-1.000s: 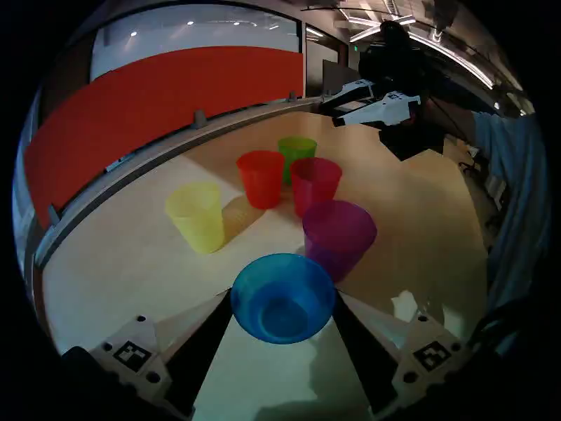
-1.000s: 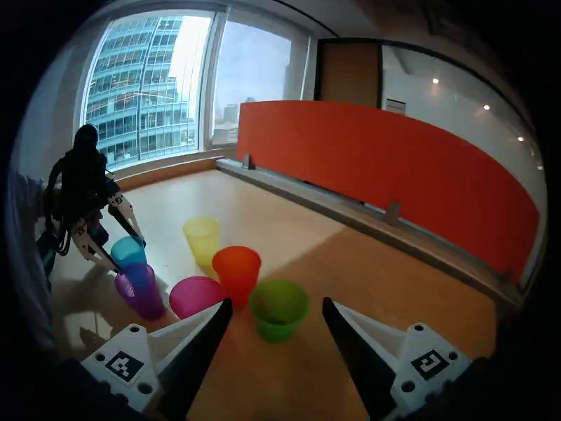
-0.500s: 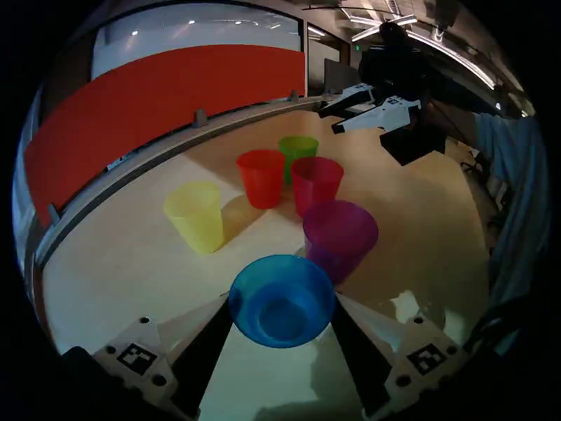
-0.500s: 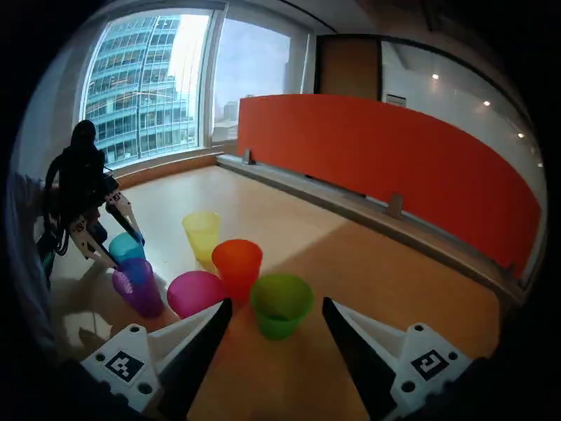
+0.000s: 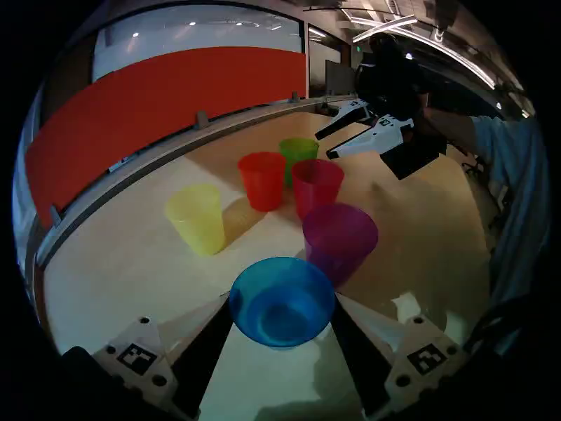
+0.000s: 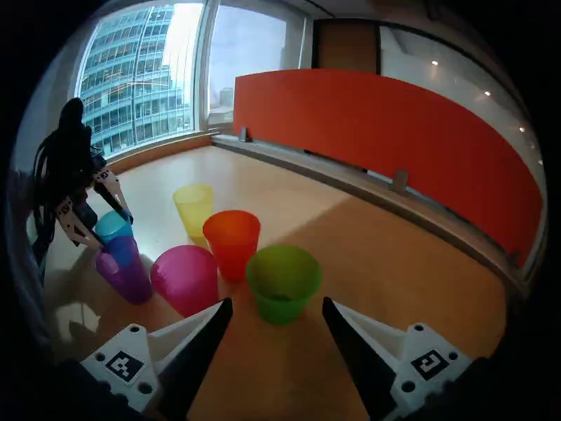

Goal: Pour water

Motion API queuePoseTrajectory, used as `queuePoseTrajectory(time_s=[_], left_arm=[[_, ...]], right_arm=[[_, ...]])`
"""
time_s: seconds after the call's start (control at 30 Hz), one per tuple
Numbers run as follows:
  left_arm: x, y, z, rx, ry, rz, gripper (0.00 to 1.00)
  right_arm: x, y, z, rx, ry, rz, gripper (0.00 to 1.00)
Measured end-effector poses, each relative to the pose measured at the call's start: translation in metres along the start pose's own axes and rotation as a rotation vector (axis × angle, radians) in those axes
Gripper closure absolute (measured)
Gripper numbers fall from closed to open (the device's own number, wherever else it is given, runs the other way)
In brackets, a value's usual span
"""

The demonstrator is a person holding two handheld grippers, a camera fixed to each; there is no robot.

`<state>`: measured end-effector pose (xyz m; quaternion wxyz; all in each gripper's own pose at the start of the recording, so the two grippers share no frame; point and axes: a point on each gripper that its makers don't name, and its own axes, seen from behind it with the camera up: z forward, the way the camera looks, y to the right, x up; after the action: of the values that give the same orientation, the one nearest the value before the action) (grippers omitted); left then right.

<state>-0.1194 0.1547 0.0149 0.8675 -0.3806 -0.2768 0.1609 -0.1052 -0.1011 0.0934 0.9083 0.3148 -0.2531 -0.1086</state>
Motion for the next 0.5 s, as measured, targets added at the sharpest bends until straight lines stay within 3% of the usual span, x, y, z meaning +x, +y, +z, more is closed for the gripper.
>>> queuePoseTrajectory(time_s=[0.5], left_arm=[[0.007,-0.01,-0.015,0.03,0.039,-0.036,0.12]], right_arm=[[-0.001,0.005,0.031,-0.007,-0.035,0.012,0.0]])
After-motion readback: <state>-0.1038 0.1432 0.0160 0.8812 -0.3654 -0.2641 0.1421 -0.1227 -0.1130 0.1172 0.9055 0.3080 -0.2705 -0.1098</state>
